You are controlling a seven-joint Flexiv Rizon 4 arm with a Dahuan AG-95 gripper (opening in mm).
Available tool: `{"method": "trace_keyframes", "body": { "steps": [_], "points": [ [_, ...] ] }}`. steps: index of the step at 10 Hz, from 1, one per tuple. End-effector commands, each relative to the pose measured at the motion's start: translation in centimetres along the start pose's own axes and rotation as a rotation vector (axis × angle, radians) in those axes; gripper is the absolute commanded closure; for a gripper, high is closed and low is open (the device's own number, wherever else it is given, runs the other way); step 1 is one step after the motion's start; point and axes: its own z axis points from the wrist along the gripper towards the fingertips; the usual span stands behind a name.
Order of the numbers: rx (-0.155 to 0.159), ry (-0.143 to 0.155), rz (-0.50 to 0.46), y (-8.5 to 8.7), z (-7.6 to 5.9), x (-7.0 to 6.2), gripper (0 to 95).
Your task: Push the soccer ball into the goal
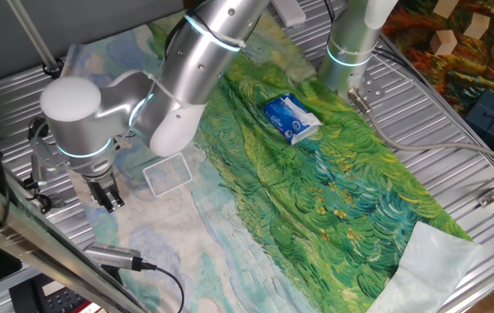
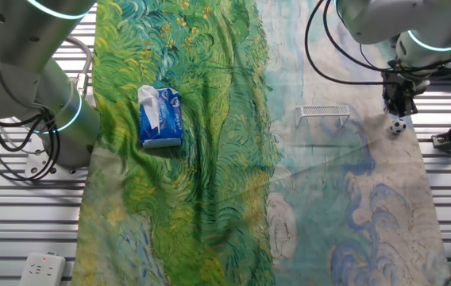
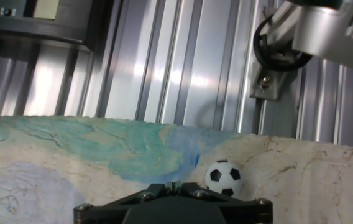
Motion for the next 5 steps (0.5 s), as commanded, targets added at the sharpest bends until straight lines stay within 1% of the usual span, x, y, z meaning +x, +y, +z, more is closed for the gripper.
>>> {"method": "trace_keyframes", "body": {
  "steps": [1,5],
  "points": [
    [0.0,0.002,0.003,0.03,-0.02,0.0,95.0],
    [-0.001,0.003,0.003,0.06,0.06,-0.19,95.0]
  ]
}}
